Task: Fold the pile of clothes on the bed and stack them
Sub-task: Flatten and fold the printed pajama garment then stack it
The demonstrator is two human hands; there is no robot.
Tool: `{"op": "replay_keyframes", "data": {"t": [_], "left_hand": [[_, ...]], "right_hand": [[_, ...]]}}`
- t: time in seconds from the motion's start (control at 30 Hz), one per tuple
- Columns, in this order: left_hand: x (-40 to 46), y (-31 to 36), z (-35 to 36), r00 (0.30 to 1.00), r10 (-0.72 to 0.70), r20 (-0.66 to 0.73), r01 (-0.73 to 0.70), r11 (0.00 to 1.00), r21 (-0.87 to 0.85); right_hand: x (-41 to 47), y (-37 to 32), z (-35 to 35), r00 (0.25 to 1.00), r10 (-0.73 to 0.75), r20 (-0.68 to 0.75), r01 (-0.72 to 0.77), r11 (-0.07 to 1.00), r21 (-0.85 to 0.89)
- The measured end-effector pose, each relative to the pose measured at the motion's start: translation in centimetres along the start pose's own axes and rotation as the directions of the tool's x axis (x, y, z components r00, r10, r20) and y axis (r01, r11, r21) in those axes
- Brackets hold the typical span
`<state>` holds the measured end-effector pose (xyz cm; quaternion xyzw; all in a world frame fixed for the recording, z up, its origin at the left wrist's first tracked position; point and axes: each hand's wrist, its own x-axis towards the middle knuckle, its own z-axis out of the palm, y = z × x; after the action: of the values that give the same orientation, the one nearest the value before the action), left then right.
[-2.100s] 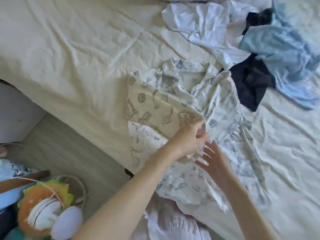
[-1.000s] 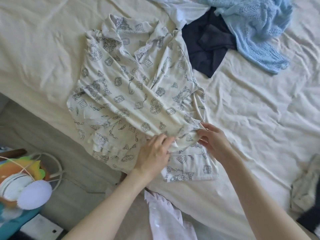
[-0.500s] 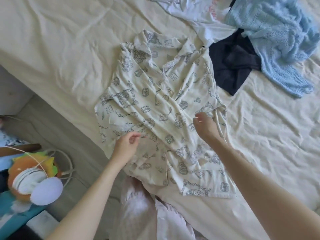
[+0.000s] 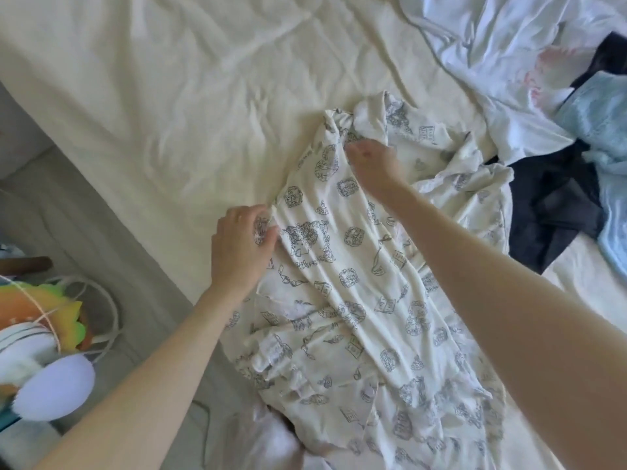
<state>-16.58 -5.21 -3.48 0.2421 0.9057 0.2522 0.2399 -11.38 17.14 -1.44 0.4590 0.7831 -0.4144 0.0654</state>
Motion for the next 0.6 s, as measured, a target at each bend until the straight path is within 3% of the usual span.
{"op": "replay_keyframes", "data": {"t": [0.17, 0.23, 0.3, 0.4, 0.6], "left_hand": [[1.7, -0.3, 0.7, 0.993, -0.052, 0.109, 0.030, 0.980, 0.198], [2.0, -0.7, 0.4, 0.993, -0.047, 0.111, 0.034, 0.993, 0.111], [2.3, -1.3, -0.4, 0.983, -0.093, 0.157, 0.110, 0.988, -0.106], [2.6, -2.4, -1.9, 0.950, -0.141, 0.277, 0.236, 0.907, -0.348], [3.8, -3.6, -2.0, 0.951, -0.169, 0.260, 0.250, 0.914, -0.320]], "right_hand": [[4.5, -1.6, 2.5, 0.998, 0.068, -0.003, -0.067, 0.974, -0.218], [5.3, -2.2, 3.1, 0.993, 0.101, -0.055, -0.109, 0.979, -0.170], [6.0, -3.0, 3.4, 0.991, 0.092, -0.096, -0.101, 0.990, -0.103], [6.9, -4.8, 3.7, 0.995, 0.080, -0.052, -0.079, 0.997, 0.024], [9.3, -5.9, 3.9, 0.985, 0.174, -0.002, -0.169, 0.962, 0.215]]}}
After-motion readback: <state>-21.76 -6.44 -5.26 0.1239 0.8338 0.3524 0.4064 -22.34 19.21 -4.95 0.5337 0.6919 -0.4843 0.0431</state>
